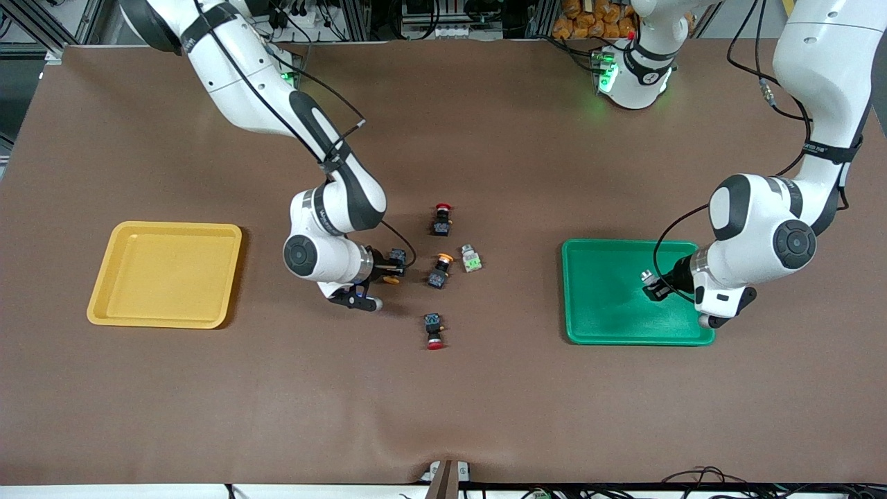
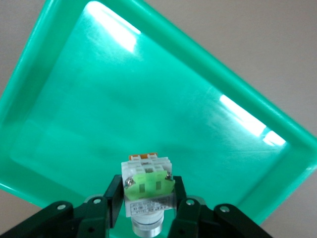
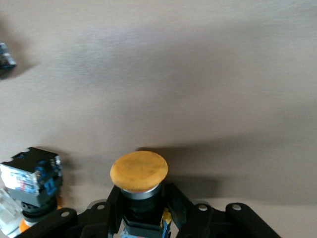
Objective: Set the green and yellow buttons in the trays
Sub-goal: 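Carry the green switch to the green tray and the yellow to yellow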
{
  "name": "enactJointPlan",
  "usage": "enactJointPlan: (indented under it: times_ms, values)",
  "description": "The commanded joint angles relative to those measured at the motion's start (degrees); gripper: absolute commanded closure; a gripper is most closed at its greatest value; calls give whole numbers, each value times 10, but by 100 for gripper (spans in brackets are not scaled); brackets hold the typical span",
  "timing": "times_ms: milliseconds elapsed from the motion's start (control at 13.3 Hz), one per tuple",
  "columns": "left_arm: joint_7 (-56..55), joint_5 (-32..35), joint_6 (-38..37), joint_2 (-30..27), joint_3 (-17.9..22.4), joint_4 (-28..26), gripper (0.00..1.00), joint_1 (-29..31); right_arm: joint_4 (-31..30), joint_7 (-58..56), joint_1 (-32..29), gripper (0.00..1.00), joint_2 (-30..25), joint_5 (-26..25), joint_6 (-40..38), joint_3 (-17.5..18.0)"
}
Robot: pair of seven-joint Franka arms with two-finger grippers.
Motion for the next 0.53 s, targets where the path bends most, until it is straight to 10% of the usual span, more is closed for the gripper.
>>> enactJointPlan:
  times_ms: [0,452]
  values:
    - [58,11,-1,-24,-9,-30,100,44,8,-20,-14,100,-23,1,-73,-22]
    - [74,11,47,-8,-7,-50,100,49,7,-62,-7,100,-43,-64,-143,-80]
